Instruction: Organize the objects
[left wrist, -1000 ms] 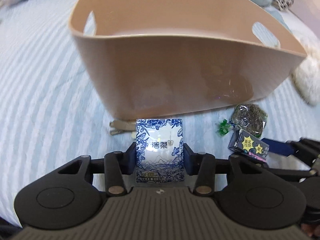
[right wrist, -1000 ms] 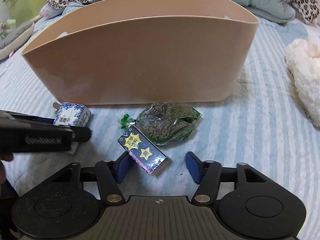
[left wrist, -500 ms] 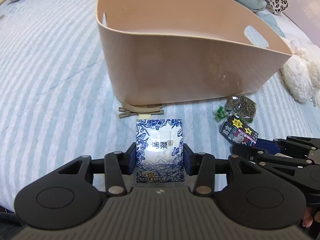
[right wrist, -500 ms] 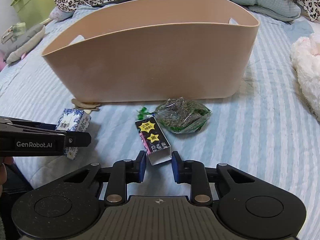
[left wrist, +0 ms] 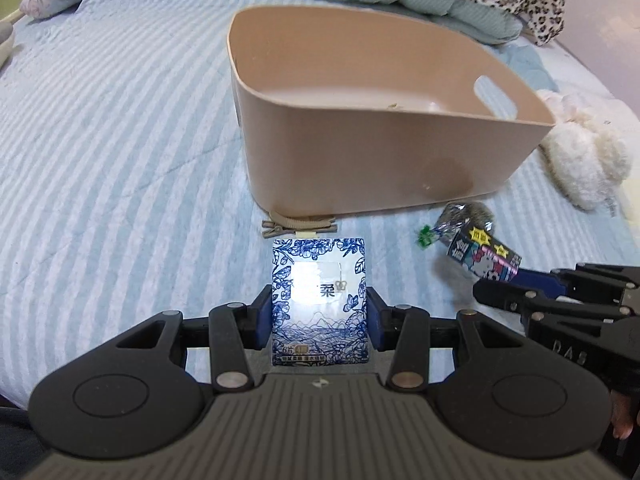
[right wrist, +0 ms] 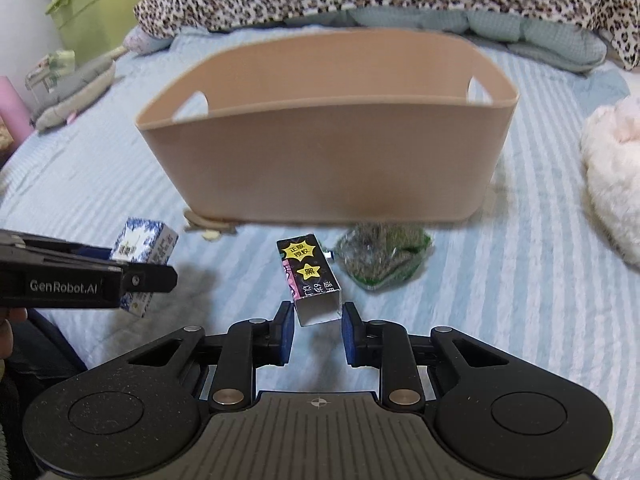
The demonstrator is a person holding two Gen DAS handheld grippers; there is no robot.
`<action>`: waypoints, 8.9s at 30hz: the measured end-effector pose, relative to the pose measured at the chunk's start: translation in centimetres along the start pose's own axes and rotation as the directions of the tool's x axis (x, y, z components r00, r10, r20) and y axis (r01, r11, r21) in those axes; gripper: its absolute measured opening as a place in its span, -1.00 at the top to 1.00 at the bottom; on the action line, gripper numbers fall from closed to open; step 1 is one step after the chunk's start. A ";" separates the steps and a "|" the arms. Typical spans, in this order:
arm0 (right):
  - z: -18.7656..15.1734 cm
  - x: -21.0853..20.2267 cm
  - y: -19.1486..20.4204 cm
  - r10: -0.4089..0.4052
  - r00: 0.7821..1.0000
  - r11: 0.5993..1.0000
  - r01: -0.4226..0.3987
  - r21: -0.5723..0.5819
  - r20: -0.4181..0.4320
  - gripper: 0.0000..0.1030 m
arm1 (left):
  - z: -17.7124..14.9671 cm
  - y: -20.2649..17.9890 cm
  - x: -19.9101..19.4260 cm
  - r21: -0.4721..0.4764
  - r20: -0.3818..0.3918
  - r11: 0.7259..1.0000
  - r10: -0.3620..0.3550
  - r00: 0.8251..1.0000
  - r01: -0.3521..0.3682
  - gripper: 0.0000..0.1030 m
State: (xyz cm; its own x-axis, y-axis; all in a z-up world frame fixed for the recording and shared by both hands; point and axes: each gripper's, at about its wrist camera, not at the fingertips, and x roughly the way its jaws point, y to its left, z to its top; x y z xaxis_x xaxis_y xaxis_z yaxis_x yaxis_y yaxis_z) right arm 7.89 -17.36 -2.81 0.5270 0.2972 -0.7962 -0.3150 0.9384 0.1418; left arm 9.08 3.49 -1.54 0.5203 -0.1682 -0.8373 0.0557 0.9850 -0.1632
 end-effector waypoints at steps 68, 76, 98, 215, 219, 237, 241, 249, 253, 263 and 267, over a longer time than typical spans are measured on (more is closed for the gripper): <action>4.8 -1.6 -3.3 -0.182 0.977 0.983 0.179 0.038 0.113 -1.00 | 5.4 0.9 -3.8 -0.010 0.172 0.980 0.196 0.965 -0.197 -0.85; 2.7 2.0 -3.9 -0.151 0.987 0.984 0.156 0.091 -0.051 -1.00 | 2.7 2.5 0.4 -0.028 0.020 0.978 0.206 0.978 -0.206 -0.85; 1.3 8.4 -3.6 -0.179 0.972 0.982 0.187 0.040 -0.152 -1.00 | 2.0 2.0 7.4 0.014 0.010 0.978 0.208 0.978 -0.209 -0.91; 9.0 -5.2 -0.8 -0.150 0.978 0.989 0.150 0.015 0.141 -1.00 | 7.8 -3.4 -4.3 0.078 0.181 0.977 0.181 0.967 -0.197 -0.76; 7.8 -6.6 -0.1 -0.151 0.978 0.989 0.150 0.017 0.142 -1.00 | 6.3 -3.5 -5.6 0.086 0.181 0.977 0.175 0.968 -0.193 -0.77; 1.5 -11.1 2.0 -0.148 0.979 0.989 0.144 0.041 0.137 -1.00 | 0.1 -3.1 -11.1 0.007 0.188 0.987 0.157 0.969 -0.162 -0.76; 0.4 -11.8 2.3 -0.154 0.979 0.988 0.152 0.032 0.132 -1.00 | -1.0 -3.1 -11.7 0.005 0.177 0.987 0.159 0.971 -0.162 -0.77; -0.8 -13.3 2.8 -0.143 0.979 0.989 0.137 0.056 0.143 -1.00 | -3.6 -4.2 -13.3 0.026 0.204 0.983 0.171 0.964 -0.180 -0.76; -1.4 -13.8 2.8 -0.117 0.983 0.991 0.107 0.074 0.140 -1.00 | -4.2 -4.6 -13.8 0.024 0.205 0.987 0.151 0.967 -0.159 -0.76; -2.5 -14.5 3.1 -0.123 0.983 0.991 0.114 0.068 0.136 -1.00 | -5.1 -6.0 -14.2 0.048 0.205 0.989 0.125 0.971 -0.137 -0.77; -2.6 -14.6 2.9 -0.118 0.984 0.991 0.109 0.074 0.134 -1.00 | -5.3 -6.1 -14.2 0.049 0.199 0.990 0.123 0.972 -0.136 -0.76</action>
State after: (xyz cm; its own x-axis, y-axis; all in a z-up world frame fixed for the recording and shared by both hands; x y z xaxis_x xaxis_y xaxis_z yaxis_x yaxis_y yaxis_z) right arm -2.78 -19.41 7.66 0.6616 0.2048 -0.7213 -0.1965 0.9757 0.0968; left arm -3.12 -0.31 8.58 0.6823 -0.0344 -0.7302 0.0267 0.9994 -0.0222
